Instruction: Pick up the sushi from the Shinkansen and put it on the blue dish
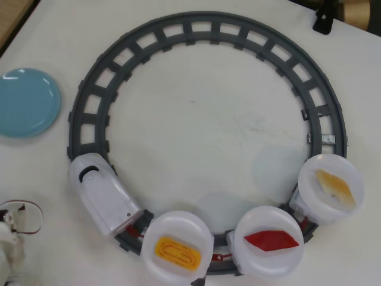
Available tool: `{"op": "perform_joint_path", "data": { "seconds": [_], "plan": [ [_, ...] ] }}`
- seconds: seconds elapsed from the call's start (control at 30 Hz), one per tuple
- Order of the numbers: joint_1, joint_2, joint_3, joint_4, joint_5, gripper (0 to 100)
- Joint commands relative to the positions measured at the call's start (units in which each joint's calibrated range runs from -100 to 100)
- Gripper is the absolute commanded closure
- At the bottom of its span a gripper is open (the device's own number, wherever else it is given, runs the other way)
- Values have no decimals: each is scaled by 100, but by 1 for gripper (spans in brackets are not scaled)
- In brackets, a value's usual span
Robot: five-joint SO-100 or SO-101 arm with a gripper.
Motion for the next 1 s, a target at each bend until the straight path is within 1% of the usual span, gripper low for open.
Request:
{"op": "perform_joint_path", "data": {
  "seconds": [0.0, 0.27, 0.53, 0.8, 0.97],
  "plan": [
    [-5, -20, -18, 28, 27, 97],
    [74, -3, -324, 11, 32, 97],
    [74, 21, -1352, 257, 32, 96],
    [74, 63, -1911, 334, 127, 96],
    [74, 1050, -2542, 274, 100, 96]
  ]
}}
